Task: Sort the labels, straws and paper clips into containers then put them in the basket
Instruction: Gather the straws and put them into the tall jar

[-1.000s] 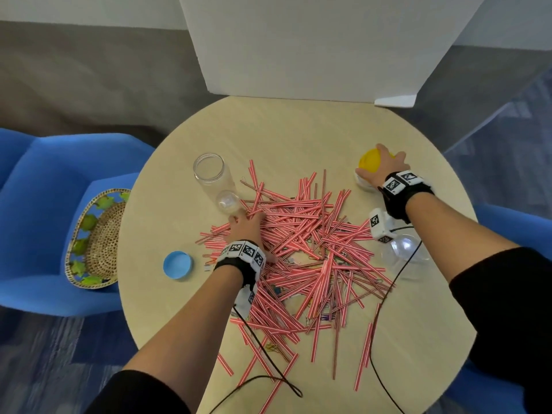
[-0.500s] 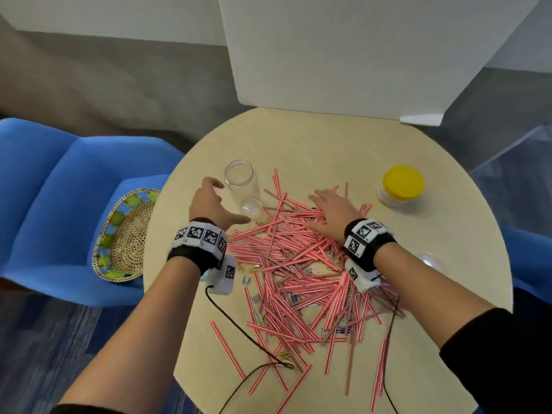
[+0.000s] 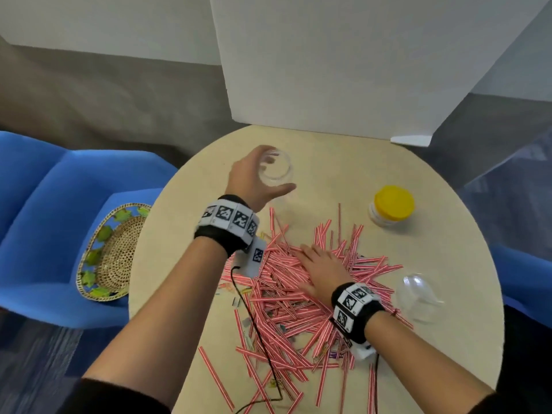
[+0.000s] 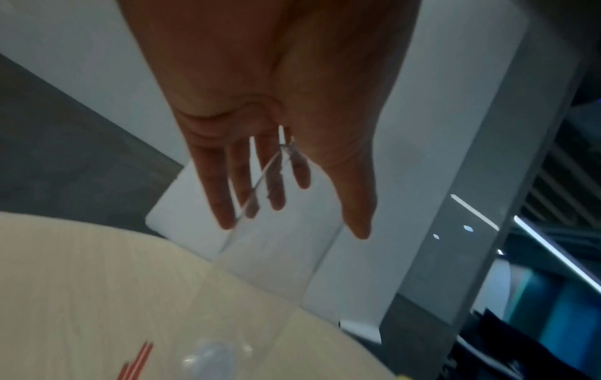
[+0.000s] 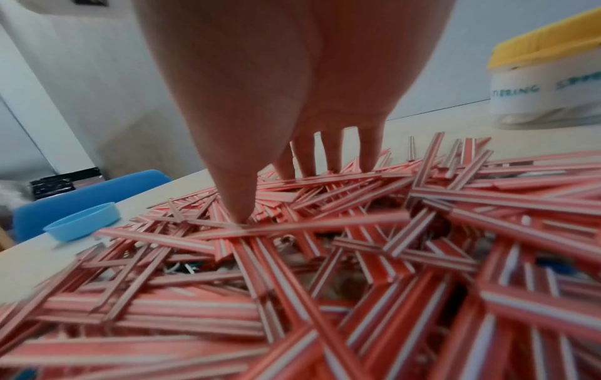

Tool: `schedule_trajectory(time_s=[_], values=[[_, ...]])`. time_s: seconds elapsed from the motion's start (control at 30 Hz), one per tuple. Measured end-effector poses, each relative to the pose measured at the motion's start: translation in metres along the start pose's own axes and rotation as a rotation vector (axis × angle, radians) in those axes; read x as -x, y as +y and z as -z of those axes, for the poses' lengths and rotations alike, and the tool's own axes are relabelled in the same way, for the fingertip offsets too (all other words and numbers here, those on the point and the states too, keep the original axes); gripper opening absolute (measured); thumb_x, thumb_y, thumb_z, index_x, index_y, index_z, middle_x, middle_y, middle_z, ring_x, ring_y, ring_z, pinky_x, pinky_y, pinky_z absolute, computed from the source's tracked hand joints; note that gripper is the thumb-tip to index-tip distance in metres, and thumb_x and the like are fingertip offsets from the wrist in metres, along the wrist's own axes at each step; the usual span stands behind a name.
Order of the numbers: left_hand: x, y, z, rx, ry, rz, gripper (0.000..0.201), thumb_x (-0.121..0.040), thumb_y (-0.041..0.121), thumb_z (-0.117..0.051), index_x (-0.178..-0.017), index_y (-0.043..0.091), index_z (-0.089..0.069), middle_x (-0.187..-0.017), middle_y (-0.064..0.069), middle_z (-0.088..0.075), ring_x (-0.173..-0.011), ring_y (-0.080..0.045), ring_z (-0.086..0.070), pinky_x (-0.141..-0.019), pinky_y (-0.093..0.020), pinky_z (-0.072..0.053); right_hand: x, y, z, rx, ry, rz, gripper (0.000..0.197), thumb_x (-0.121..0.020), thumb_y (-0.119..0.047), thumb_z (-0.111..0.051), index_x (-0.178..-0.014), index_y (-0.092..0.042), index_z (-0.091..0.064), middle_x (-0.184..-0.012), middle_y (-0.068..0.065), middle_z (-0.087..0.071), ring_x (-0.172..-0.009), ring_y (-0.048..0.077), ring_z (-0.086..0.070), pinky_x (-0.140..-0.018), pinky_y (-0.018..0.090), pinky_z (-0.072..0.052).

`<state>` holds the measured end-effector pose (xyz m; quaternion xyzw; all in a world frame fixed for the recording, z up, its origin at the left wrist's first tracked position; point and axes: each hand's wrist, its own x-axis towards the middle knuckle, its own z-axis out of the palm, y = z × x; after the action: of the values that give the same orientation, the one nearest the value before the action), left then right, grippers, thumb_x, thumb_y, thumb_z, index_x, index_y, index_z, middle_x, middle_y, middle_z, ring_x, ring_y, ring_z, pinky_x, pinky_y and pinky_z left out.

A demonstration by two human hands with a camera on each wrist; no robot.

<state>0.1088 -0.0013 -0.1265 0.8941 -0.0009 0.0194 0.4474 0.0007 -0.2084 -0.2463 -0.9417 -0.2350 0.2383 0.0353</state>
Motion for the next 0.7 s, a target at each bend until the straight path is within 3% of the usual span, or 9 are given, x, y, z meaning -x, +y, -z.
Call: schedule_trajectory(time_s=[0.13, 0.2, 0.3, 0.4, 0.5, 0.63, 0.7], values=[[-0.008, 0.005, -0.046, 0.016, -0.212, -0.017, 0.079, -0.057, 0.046, -0.09, -0.125, 0.025, -0.055, -0.113, 0.006, -0.066, -0.101, -0.013, -0.063, -0.087, -0.038, -0.055, 0.012, 0.0, -0.004, -0.049, -0.022, 0.008, 0.075, -0.095, -0.052, -0.049, -0.156, -0.027, -0.012, -0.164, 0.0, -0.008, -0.151, 0.024, -0.008, -0.121, 0.043, -0.008], [-0.007, 0.001, -0.063, -0.013, -0.265, -0.036, 0.078, -0.06, 0.045, -0.089, -0.126, 0.025, -0.054, -0.114, 0.005, -0.066, -0.1, -0.014, -0.063, -0.084, -0.039, -0.055, 0.018, 0.005, -0.004, -0.139, 0.031, -0.005, 0.069, -0.095, -0.049, -0.053, -0.154, -0.029, -0.024, -0.163, 0.0, -0.017, -0.149, 0.023, -0.016, -0.121, 0.04, -0.014], [-0.006, 0.001, -0.075, -0.024, -0.303, -0.074, 0.074, -0.061, 0.048, -0.088, -0.124, 0.028, -0.054, -0.11, 0.008, -0.065, -0.097, -0.013, -0.062, -0.081, -0.035, -0.054, 0.03, 0.016, 0.0, -0.233, 0.148, -0.142, 0.065, -0.089, -0.051, -0.06, -0.147, -0.034, -0.037, -0.157, 0.0, -0.03, -0.144, 0.021, -0.028, -0.119, 0.041, -0.025], [-0.006, 0.003, -0.078, -0.034, -0.389, -0.118, 0.073, -0.06, 0.048, -0.089, -0.123, 0.029, -0.056, -0.105, 0.009, -0.066, -0.095, -0.011, -0.062, -0.086, -0.035, -0.053, 0.042, 0.026, 0.001, -0.266, 0.097, -0.34, 0.083, -0.076, -0.062, -0.069, -0.146, -0.034, -0.036, -0.155, 0.002, -0.03, -0.143, 0.024, -0.027, -0.118, 0.045, -0.029], [-0.001, 0.006, -0.077, -0.041, -0.436, -0.136, 0.078, -0.059, 0.046, -0.09, -0.127, 0.029, -0.056, -0.108, 0.007, -0.065, -0.098, -0.012, -0.061, -0.09, -0.037, -0.052, 0.048, 0.027, -0.003, -0.209, -0.011, -0.386, 0.099, -0.068, -0.067, -0.073, -0.15, -0.034, -0.028, -0.157, 0.005, -0.027, -0.145, 0.027, -0.023, -0.117, 0.047, -0.031], [0.008, 0.003, -0.07, -0.136, -0.461, -0.049, 0.113, -0.054, 0.041, -0.093, -0.148, 0.026, -0.031, -0.128, 0.0, -0.051, -0.115, -0.013, -0.049, -0.099, -0.027, -0.039, 0.047, 0.023, 0.006, -0.167, 0.037, -0.354, 0.087, -0.074, -0.052, -0.077, -0.147, -0.031, -0.035, -0.154, 0.003, -0.032, -0.143, 0.026, -0.027, -0.118, 0.043, -0.028], [0.016, -0.005, -0.062, -0.289, -0.484, 0.071, 0.102, -0.061, 0.025, -0.091, -0.145, 0.022, -0.034, -0.134, -0.005, -0.045, -0.121, -0.019, -0.049, -0.102, -0.032, -0.043, 0.043, 0.021, 0.013, -0.114, 0.05, -0.277, 0.086, -0.075, -0.037, -0.079, -0.148, -0.03, -0.034, -0.155, 0.002, -0.029, -0.144, 0.024, -0.026, -0.12, 0.043, -0.025]])
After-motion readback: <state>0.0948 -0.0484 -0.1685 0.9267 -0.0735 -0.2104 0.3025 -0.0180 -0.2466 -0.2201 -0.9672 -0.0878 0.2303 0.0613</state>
